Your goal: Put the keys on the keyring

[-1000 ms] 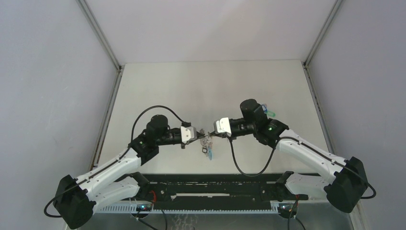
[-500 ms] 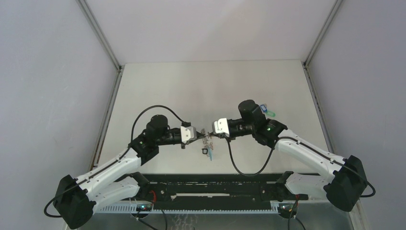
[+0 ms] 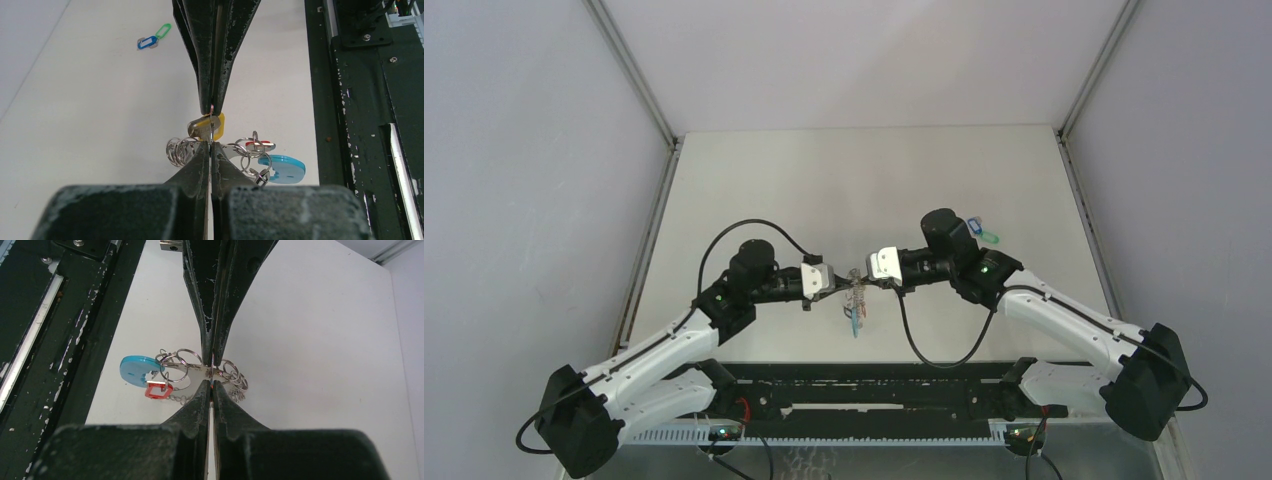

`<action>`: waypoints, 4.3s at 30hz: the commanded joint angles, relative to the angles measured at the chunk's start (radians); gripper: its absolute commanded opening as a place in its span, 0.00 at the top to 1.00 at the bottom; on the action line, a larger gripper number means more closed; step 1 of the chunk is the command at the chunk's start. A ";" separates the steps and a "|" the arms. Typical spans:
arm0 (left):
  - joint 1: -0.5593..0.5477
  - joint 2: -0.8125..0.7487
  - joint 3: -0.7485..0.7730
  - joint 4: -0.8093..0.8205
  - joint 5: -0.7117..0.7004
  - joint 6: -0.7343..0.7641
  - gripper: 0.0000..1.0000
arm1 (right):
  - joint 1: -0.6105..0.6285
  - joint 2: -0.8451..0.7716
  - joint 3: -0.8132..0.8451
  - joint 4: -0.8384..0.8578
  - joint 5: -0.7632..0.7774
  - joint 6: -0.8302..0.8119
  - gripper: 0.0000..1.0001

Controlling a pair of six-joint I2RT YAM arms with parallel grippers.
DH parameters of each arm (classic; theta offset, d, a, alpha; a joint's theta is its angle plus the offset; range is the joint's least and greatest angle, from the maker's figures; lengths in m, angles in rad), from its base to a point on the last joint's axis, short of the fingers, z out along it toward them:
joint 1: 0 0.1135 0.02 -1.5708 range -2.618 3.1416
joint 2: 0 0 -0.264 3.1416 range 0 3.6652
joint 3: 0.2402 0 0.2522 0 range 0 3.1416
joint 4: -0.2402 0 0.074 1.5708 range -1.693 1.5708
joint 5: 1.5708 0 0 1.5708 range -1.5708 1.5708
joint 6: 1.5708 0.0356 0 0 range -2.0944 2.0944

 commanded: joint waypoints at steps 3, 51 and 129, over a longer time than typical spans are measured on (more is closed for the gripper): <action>0.004 -0.006 -0.008 0.083 0.035 -0.010 1.00 | 0.009 0.001 0.042 0.041 -0.013 0.015 1.00; 0.005 0.010 -0.002 0.072 -0.003 -0.011 1.00 | 0.009 -0.017 0.046 0.010 -0.017 0.018 1.00; 0.005 0.016 0.007 0.061 0.052 -0.006 1.00 | 0.004 0.025 0.057 0.040 0.008 0.064 1.00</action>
